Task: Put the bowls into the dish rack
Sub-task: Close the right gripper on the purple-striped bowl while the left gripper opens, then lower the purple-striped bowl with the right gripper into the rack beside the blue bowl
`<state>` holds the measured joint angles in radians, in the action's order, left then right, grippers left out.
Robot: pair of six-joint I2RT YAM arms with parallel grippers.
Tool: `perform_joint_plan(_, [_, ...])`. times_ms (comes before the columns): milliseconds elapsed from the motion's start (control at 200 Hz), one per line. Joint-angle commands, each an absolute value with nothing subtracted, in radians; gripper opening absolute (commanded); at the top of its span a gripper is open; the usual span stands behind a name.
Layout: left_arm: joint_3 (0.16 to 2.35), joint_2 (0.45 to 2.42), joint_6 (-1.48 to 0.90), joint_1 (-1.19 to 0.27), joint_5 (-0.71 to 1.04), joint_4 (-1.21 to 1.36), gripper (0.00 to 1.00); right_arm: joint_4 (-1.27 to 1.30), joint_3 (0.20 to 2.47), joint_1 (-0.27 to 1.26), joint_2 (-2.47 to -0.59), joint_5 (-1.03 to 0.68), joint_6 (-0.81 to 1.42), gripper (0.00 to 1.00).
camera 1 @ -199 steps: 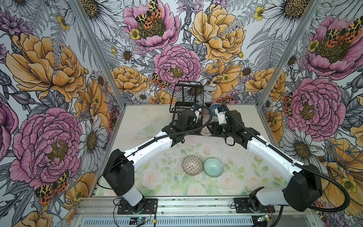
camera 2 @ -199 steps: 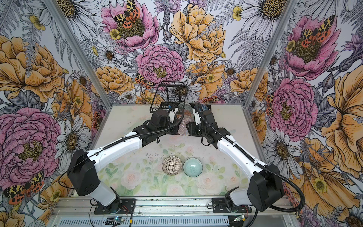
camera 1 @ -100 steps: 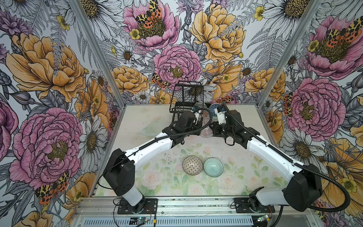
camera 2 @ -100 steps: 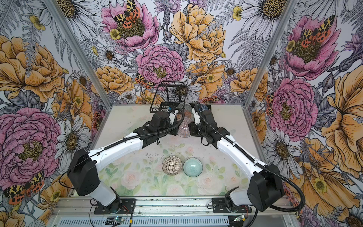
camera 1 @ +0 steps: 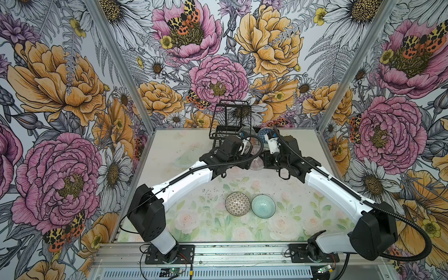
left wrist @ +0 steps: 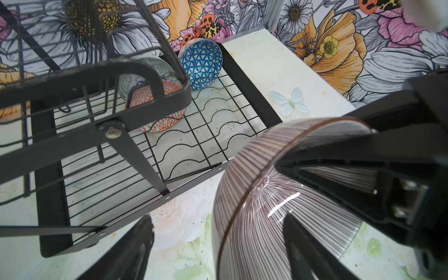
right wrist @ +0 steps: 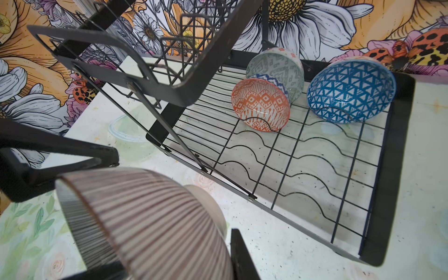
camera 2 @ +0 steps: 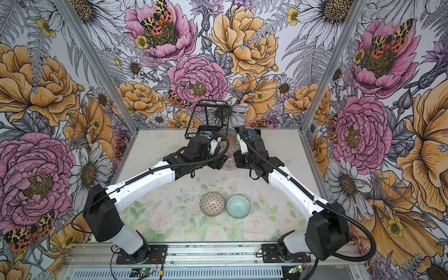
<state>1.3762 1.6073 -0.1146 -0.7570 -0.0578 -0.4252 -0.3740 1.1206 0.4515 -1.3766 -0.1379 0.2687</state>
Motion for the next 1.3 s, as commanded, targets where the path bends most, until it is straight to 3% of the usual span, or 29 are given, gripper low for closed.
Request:
perform_joint_plan(0, [1.397, 1.564, -0.087, -0.733, -0.058, -0.506, 0.96, -0.325, 1.150, 0.445, -1.370, -0.129, 0.203, 0.00])
perform_joint_plan(265, [1.376, 1.527, -0.078, -0.692, -0.035, -0.549, 0.99, -0.321, 1.158, 0.414, -1.400, -0.110, 0.077, 0.00])
perform_joint_plan(600, [1.365, 1.505, -0.074, -0.674, -0.028, -0.566, 0.99, -0.272, 1.169, 0.370, -1.426, 0.091, -0.152, 0.00])
perform_joint_plan(951, [1.370, 1.509, -0.069, -0.653, -0.012, -0.574, 0.99, 0.125, 0.974, 0.341, -1.405, 0.184, -0.416, 0.00])
perform_joint_plan(1296, [1.387, 1.526, -0.068, -0.649, -0.013, -0.590, 0.99, 0.311, 0.952, 0.307, -1.496, 0.234, -0.571, 0.00])
